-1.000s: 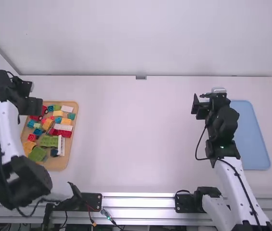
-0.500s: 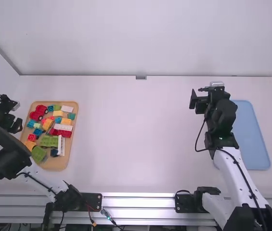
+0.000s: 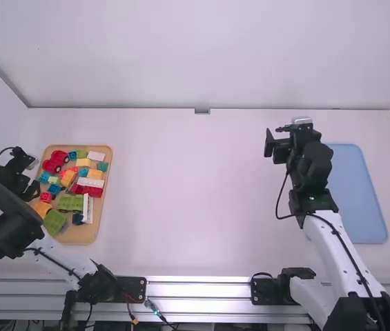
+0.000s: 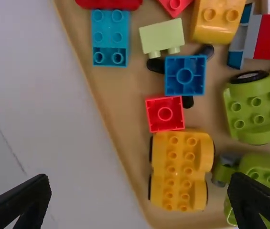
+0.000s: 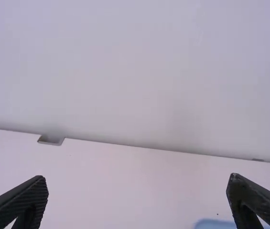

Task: Assemble lego blocks to make yellow taxi

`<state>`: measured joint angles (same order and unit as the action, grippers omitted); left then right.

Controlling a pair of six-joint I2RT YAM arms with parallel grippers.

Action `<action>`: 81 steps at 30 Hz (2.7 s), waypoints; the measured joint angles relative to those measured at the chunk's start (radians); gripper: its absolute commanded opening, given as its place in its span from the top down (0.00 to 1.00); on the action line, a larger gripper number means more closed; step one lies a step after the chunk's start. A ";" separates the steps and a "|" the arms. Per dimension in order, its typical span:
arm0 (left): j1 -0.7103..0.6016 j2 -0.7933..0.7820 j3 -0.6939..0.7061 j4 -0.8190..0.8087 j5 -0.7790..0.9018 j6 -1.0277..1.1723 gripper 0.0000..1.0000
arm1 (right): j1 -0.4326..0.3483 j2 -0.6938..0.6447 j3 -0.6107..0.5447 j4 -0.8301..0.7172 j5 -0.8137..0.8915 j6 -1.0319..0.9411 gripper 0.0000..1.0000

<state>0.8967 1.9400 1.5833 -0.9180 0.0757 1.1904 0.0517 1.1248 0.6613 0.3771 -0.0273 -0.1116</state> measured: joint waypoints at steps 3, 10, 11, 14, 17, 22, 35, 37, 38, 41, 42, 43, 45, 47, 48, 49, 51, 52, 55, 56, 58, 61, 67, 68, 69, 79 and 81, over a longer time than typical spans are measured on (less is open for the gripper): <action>0.000 0.000 -0.059 0.042 -0.001 -0.008 0.00 | -0.014 0.000 0.000 0.000 0.000 0.001 0.01; 0.003 0.000 -0.166 0.148 -0.001 -0.016 0.01 | -0.051 0.001 0.000 -0.005 0.002 -0.002 0.01; 0.006 0.000 -0.173 0.153 0.000 -0.016 0.02 | -0.053 0.003 0.001 -0.011 0.002 -0.001 0.01; 0.018 0.000 -0.176 0.154 0.003 -0.017 0.02 | -0.053 0.007 0.002 -0.025 0.001 -0.002 0.01; 0.043 0.000 -0.176 0.168 0.003 -0.028 0.01 | -0.045 0.009 0.002 -0.028 0.001 0.001 0.01; 0.057 0.002 -0.176 0.154 0.002 -0.039 0.01 | -0.034 0.009 0.002 -0.027 0.001 0.000 0.01; 0.048 0.057 -0.176 0.152 0.002 -0.015 0.03 | -0.053 0.009 0.002 -0.045 0.001 -0.002 0.01; 0.048 0.057 -0.177 0.149 0.002 -0.015 0.04 | -0.053 0.009 0.002 -0.045 0.002 -0.002 0.01; 0.048 0.057 -0.177 0.148 0.002 -0.015 0.06 | -0.053 0.009 0.003 -0.046 0.002 0.000 0.01; 0.048 0.058 -0.176 0.137 0.003 -0.010 0.09 | -0.053 0.009 0.002 -0.046 0.003 0.000 0.01; 0.048 0.058 -0.176 0.122 0.002 -0.003 0.09 | -0.053 0.009 0.003 -0.046 0.001 -0.002 0.01; 0.048 0.057 -0.176 0.114 0.001 0.000 0.08 | -0.053 0.009 0.002 -0.047 0.001 0.002 0.01; 0.048 0.058 -0.177 0.111 -0.002 0.000 0.08 | -0.053 0.009 0.002 -0.048 0.002 -0.002 0.01; 0.048 0.061 -0.176 0.115 -0.006 0.000 0.08 | -0.053 0.009 0.003 -0.048 0.001 0.001 0.01; 0.048 0.064 -0.176 0.116 -0.006 0.000 0.08 | -0.053 0.009 0.002 -0.048 -0.001 -0.001 0.01; 0.048 0.071 -0.176 0.115 -0.009 0.000 0.09 | -0.053 0.009 0.003 -0.048 0.001 -0.001 0.01; 0.048 0.088 -0.176 0.115 -0.009 0.000 0.09 | -0.053 0.009 0.003 -0.048 0.003 0.000 0.01; 0.048 0.105 -0.176 0.115 -0.009 0.000 0.09 | -0.053 0.009 0.002 -0.048 0.003 0.000 0.01; 0.048 0.138 -0.177 0.117 -0.009 0.000 0.09 | -0.053 0.010 0.003 -0.048 0.000 0.001 0.01; 0.047 0.153 -0.175 0.123 -0.010 0.001 0.10 | -0.053 0.009 0.003 -0.048 0.000 0.002 0.01; 0.047 0.153 -0.171 0.131 -0.014 0.004 0.17 | -0.053 0.009 0.003 -0.048 0.002 0.001 0.01; 0.047 0.154 -0.171 0.135 -0.016 0.000 0.35 | -0.053 0.010 0.002 -0.048 -0.001 -0.002 0.01; 0.044 0.158 -0.148 0.101 -0.014 -0.028 0.56 | -0.053 0.009 0.003 -0.048 0.000 -0.002 0.01; 0.039 0.164 -0.129 0.081 -0.005 -0.038 0.51 | -0.053 0.009 0.003 -0.048 0.002 0.000 0.01; 0.036 0.167 -0.117 0.068 -0.001 -0.042 0.49 | -0.053 0.009 0.003 -0.049 0.001 0.000 0.01; -0.024 0.178 0.099 -0.150 0.023 -0.203 0.42 | -0.053 0.009 0.003 -0.048 0.002 -0.001 0.01; -0.049 0.178 0.157 -0.221 0.032 -0.231 0.43 | -0.053 0.009 0.002 -0.048 -0.001 0.001 0.01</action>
<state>0.8474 2.1178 1.7401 -1.1389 0.1078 0.9596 -0.0013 1.1339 0.6636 0.3290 -0.0284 -0.1104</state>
